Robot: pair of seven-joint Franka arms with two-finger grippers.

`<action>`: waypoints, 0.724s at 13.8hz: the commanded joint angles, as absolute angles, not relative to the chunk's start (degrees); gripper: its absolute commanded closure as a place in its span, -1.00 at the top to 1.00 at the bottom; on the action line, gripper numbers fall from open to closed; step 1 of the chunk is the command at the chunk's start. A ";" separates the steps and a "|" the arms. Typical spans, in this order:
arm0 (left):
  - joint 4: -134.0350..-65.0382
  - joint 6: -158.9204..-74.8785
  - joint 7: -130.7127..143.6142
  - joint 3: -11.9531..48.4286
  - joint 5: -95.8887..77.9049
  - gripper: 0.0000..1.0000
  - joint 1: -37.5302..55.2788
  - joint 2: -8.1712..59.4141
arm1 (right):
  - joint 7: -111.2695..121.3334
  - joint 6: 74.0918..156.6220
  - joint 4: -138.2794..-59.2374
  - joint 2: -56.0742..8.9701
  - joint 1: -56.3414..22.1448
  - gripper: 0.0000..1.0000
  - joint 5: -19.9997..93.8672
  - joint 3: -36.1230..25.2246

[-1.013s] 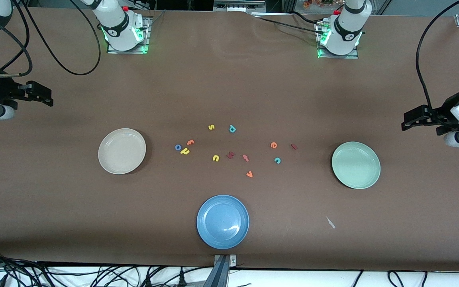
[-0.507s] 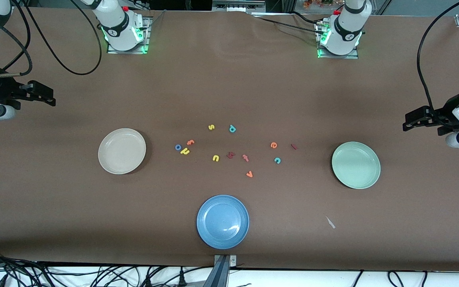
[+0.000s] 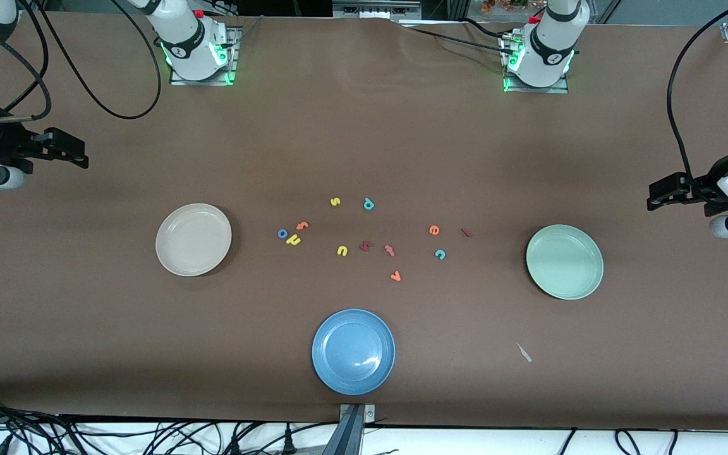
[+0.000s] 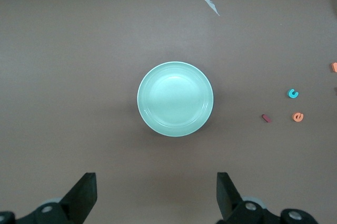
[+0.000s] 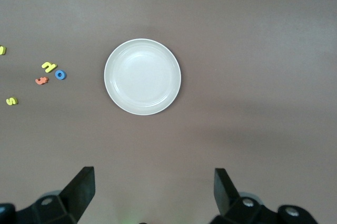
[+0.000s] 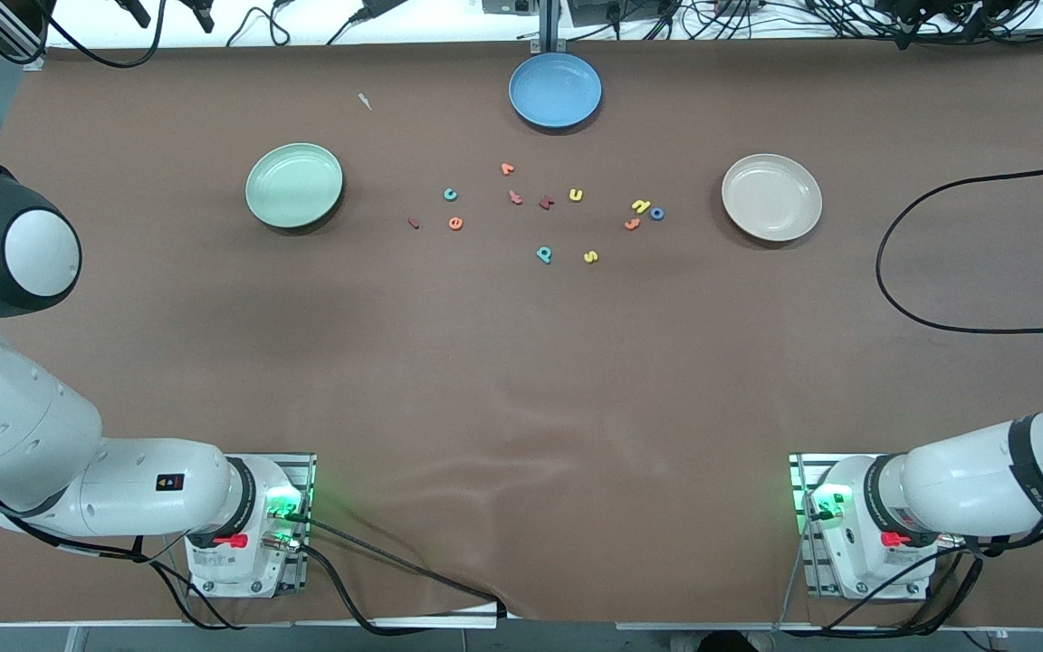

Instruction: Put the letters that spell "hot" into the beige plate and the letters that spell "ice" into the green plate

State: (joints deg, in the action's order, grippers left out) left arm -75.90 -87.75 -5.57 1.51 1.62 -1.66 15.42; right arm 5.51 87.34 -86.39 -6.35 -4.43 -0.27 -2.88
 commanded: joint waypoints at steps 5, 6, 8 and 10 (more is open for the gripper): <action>-76.46 -88.59 -6.86 1.58 2.64 1.00 -3.16 14.68 | 5.01 86.04 -85.08 -6.50 -4.22 1.00 0.88 -2.99; -76.55 -88.59 -6.86 1.58 2.72 1.00 -3.25 14.68 | 5.01 86.04 -85.08 -6.50 -4.31 1.00 0.79 -2.99; -76.64 -88.51 -6.77 1.58 2.72 1.00 -3.34 14.68 | 5.01 86.04 -85.08 -6.50 -4.22 1.00 0.88 -2.99; -76.90 -88.51 -6.77 1.58 2.64 1.00 -3.34 14.76 | 5.01 86.04 -85.08 -6.50 -4.22 1.00 0.79 -2.99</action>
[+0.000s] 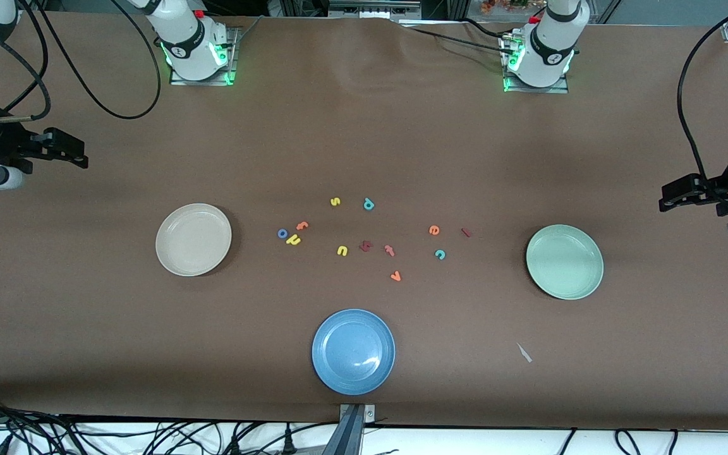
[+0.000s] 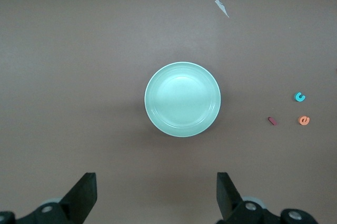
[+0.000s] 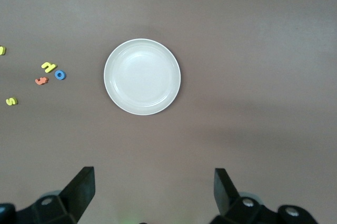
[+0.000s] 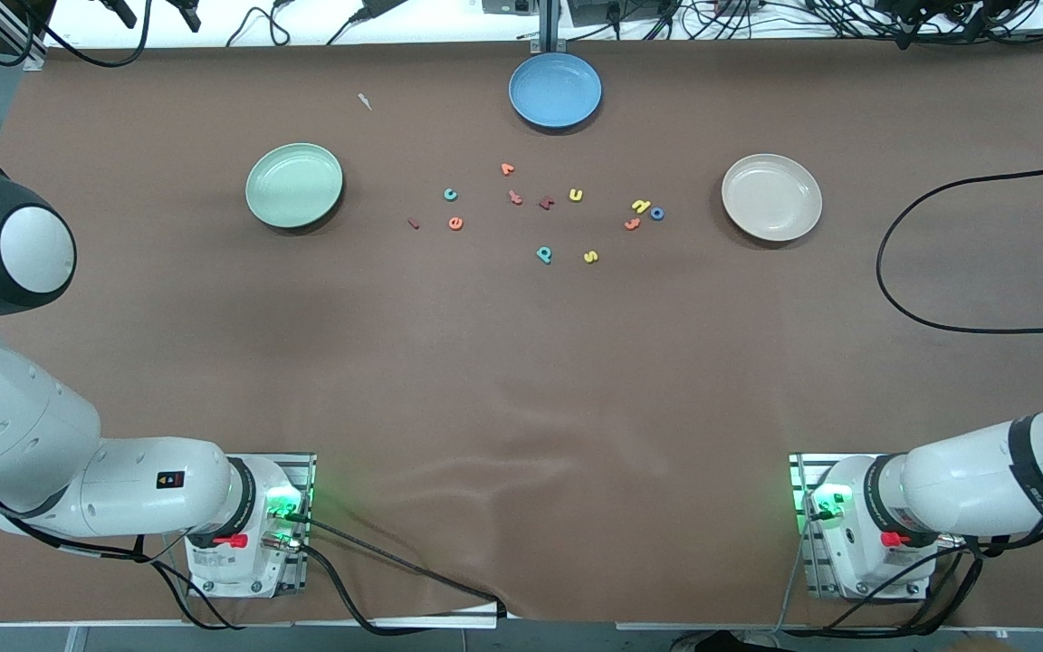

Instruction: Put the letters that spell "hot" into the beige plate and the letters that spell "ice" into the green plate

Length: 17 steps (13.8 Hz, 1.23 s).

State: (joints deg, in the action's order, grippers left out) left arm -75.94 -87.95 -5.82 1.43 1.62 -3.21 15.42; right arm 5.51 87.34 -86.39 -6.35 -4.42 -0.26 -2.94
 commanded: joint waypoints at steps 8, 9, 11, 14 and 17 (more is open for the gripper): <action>-76.91 -88.51 -6.77 1.76 2.11 1.00 -3.34 14.94 | 5.01 86.04 -85.08 -6.50 -4.22 1.00 0.88 -2.99; -76.90 -88.51 -6.85 1.76 2.11 1.00 -3.25 15.03 | 5.01 86.04 -85.08 -6.50 -4.22 1.00 0.88 -2.99; -76.90 -88.51 -6.86 1.93 2.11 1.00 -3.16 15.03 | 5.01 86.04 -85.08 -6.50 -4.22 1.00 0.88 -2.99; -76.90 -88.51 -6.86 2.02 2.02 1.00 -2.99 15.20 | 5.01 86.04 -85.08 -6.50 -4.22 1.00 0.88 -2.99; -76.99 -88.51 -6.77 2.02 0.45 1.00 -3.25 15.47 | 5.01 86.04 -85.08 -6.50 -4.22 1.00 0.88 -2.99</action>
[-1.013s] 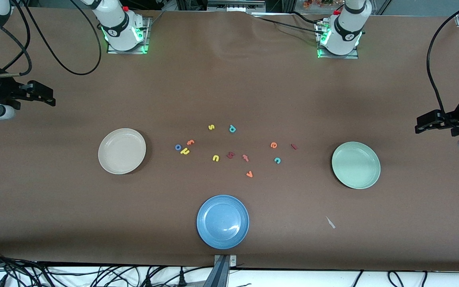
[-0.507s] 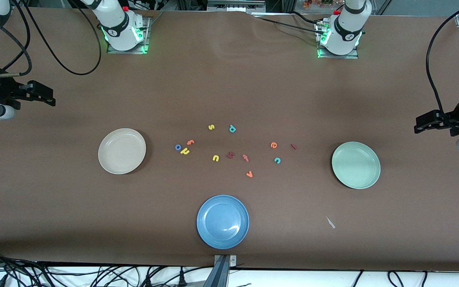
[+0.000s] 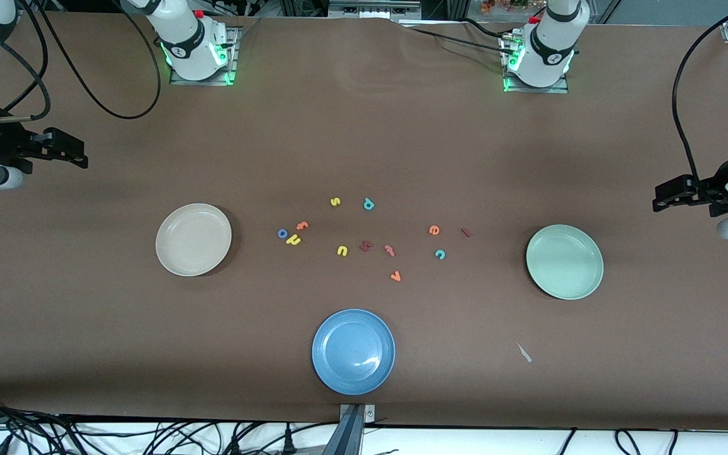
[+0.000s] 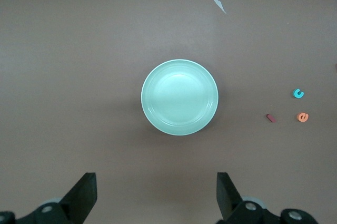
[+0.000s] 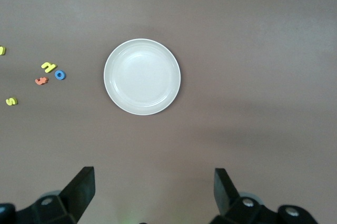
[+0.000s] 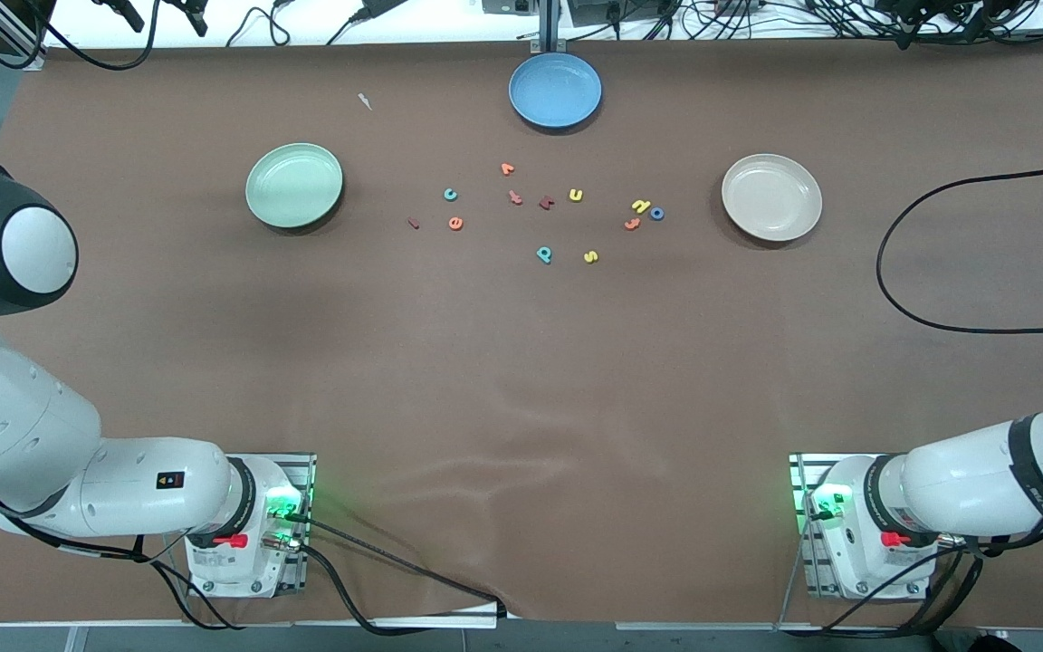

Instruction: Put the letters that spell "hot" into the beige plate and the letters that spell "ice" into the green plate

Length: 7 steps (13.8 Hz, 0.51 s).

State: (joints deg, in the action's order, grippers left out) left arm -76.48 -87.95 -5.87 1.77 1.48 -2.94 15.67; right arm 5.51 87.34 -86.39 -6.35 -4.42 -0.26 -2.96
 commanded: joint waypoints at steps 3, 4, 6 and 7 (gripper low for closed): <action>-76.99 -88.42 -5.89 1.85 -0.88 1.00 -3.43 16.17 | 5.01 86.04 -85.08 -6.50 -4.22 1.00 0.88 -2.99; -77.25 -88.24 -5.71 1.85 -0.88 1.00 -3.17 16.35 | 5.01 86.04 -85.08 -6.50 -4.22 1.00 0.88 -2.99; -77.61 -88.15 -2.75 2.37 -1.05 1.00 -2.03 16.52 | 5.01 85.96 -85.08 -6.50 -4.22 1.00 0.88 -2.99; -77.96 -88.07 0.32 2.90 -1.58 1.00 -0.89 17.39 | 5.01 86.04 -85.08 -6.50 -4.22 1.00 0.88 -2.99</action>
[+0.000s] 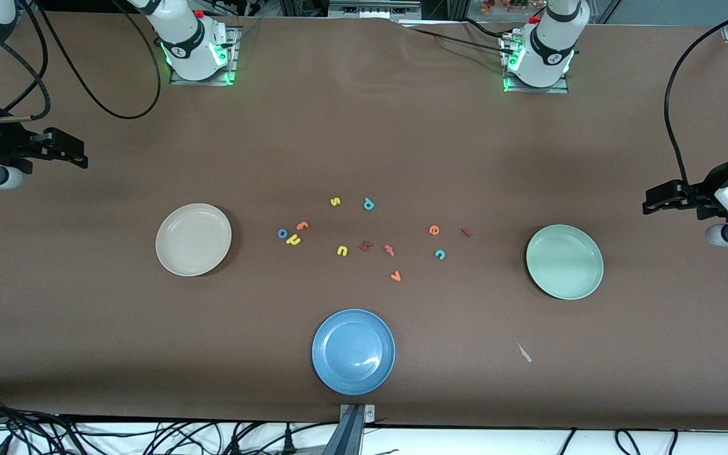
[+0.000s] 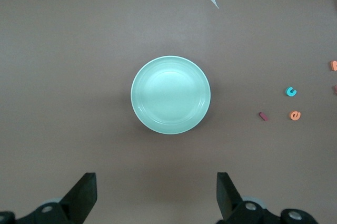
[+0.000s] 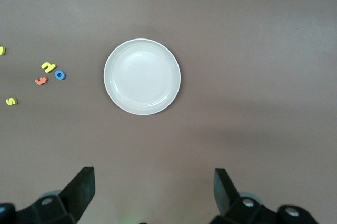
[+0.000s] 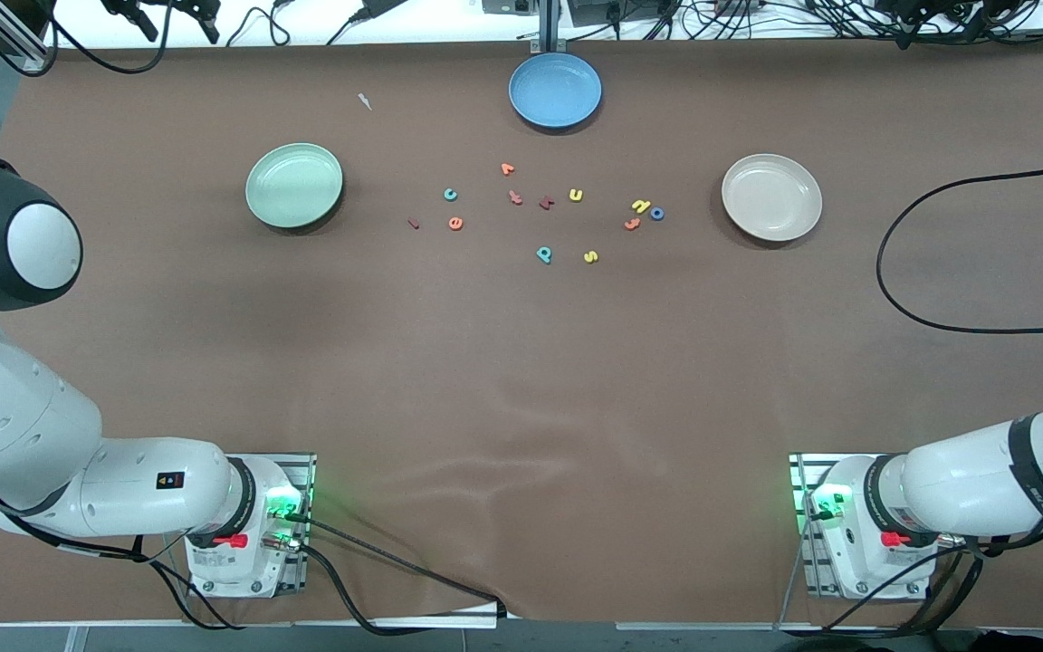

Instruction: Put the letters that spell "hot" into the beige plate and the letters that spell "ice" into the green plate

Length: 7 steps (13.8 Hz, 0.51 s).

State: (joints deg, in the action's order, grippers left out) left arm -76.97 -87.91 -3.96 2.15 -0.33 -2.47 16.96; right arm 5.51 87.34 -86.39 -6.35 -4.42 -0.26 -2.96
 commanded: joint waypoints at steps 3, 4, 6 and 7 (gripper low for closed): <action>-78.75 -88.15 14.27 2.99 -8.15 1.00 0.61 19.77 | 5.01 86.04 -85.08 -6.50 -4.22 1.00 0.88 -2.99; -80.06 -88.68 18.59 3.16 -8.43 1.00 1.49 20.12 | 5.01 86.04 -85.08 -6.50 -4.22 1.00 0.88 -2.99; -82.87 -91.13 25.10 3.34 -8.44 1.00 4.12 21.88 | 5.01 86.04 -85.08 -6.50 -4.31 1.00 0.88 -2.90; -84.88 -93.75 28.96 3.43 -8.52 1.00 5.35 22.75 | 5.01 86.04 -85.08 -6.50 -4.22 1.00 0.88 -2.99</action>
